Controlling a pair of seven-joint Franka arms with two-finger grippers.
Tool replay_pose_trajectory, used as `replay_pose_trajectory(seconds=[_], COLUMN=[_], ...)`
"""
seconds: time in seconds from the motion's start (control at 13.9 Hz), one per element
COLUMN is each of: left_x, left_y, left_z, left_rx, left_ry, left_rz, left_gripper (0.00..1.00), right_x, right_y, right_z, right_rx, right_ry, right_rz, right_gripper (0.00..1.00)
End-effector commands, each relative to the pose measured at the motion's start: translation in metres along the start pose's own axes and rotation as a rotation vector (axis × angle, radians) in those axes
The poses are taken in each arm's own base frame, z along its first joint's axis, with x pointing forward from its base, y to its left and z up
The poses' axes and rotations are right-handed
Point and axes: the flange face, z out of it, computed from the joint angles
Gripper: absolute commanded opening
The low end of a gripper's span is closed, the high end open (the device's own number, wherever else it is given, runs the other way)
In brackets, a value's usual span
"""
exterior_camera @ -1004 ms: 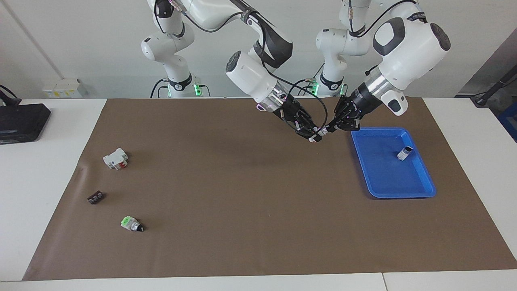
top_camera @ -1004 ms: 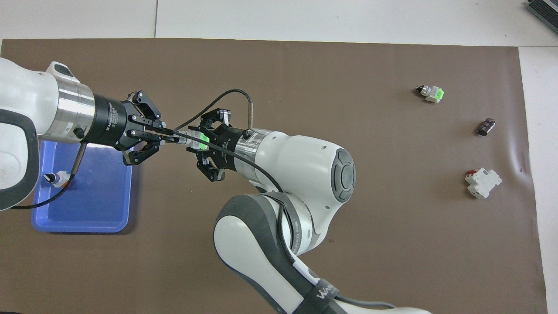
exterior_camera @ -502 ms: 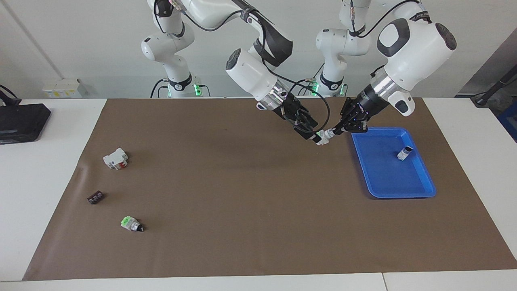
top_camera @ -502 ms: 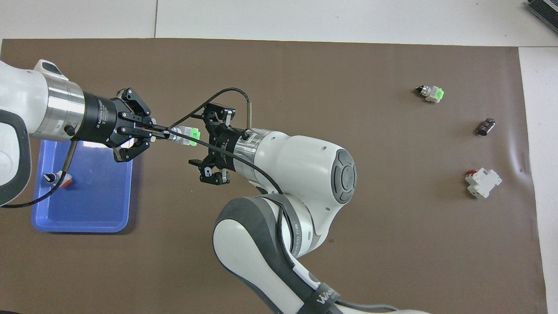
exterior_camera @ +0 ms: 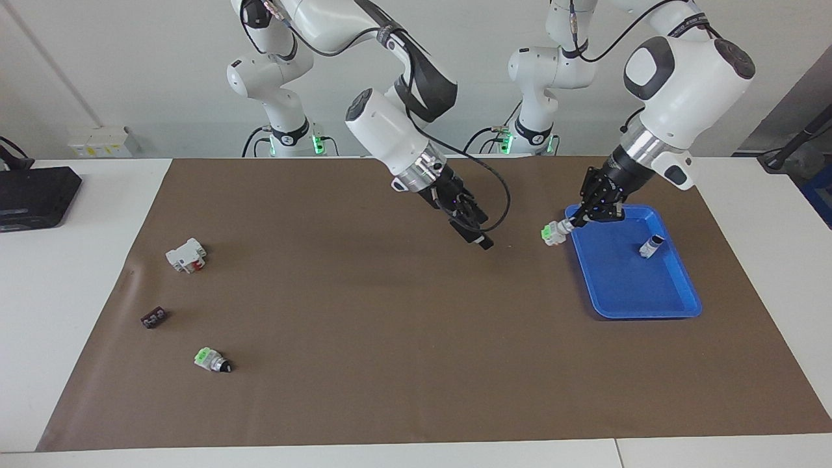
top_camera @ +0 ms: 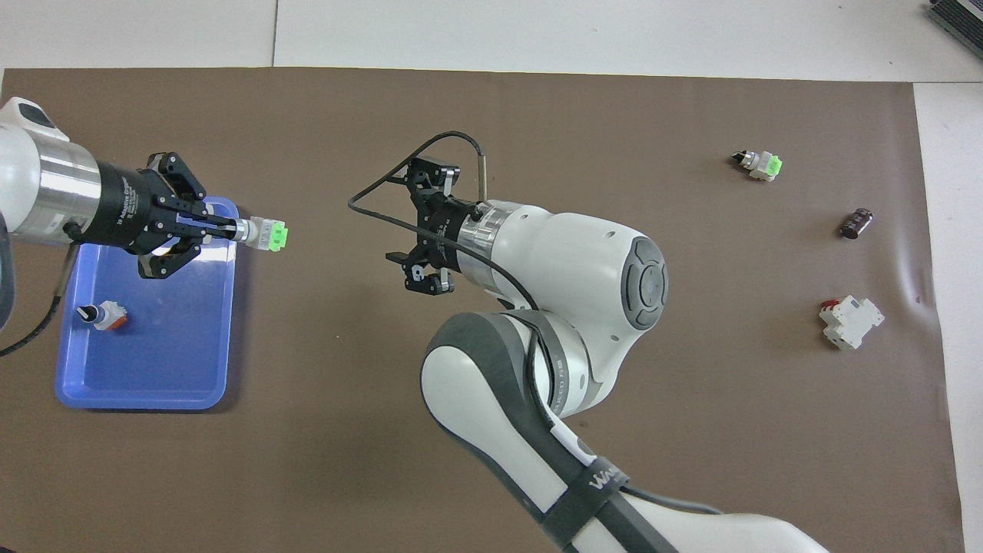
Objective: Turn and place switch with both arms
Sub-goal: 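Lower the switch into the blue tray while the right gripper withdraws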
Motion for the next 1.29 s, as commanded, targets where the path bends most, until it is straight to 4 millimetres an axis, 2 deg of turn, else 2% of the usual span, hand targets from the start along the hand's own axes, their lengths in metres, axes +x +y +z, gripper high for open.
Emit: replay_pose_trajectory(seconds=[0.0,0.07,0.22,0.43,0.57,0.79,0.93,1.08,1.22], left_x=[0.071,0.099,0.137,0.168,0.185,0.186,0.181,0.182,0.185], left_y=[-0.029,-0.033,-0.043,-0.049,-0.050,-0.048,-0.046,-0.052,-0.058], left_z=[0.004,0.005,0.027,0.070,0.074,0.078,0.084,0.098,0.113], left_rx=[-0.027,-0.048,-0.010,-0.037,-0.049,-0.013,0.032,0.081,0.068], left_ry=[0.080,0.100,0.168,0.274,0.298,0.336,0.373,0.375,0.390], left_rz=[0.141,0.185,0.322,0.414,0.468,0.602,0.683,0.795,0.847], left_gripper=[0.00,0.00,0.00,0.00,0.00,0.00,0.00,0.00,0.00], right_x=[0.033,0.044,0.080,0.129,0.161,0.196,0.213,0.221,0.222], right_y=[-0.012,-0.016,-0.027,-0.043,-0.058,-0.077,-0.081,-0.074,-0.069], right_z=[-0.023,-0.029,-0.045,-0.079,-0.111,-0.179,-0.241,-0.288,-0.322], right_rx=[-0.004,-0.050,-0.189,-0.360,-0.451,-0.577,-0.662,-0.723,-0.750], right_ry=[0.077,0.124,0.235,0.377,0.445,0.478,0.440,0.408,0.397], right_rz=[-0.118,-0.230,-0.470,-0.745,-0.918,-1.131,-1.238,-1.214,-1.163], right_gripper=[1.00,1.00,1.00,1.00,1.00,1.00,1.00,1.00,1.00])
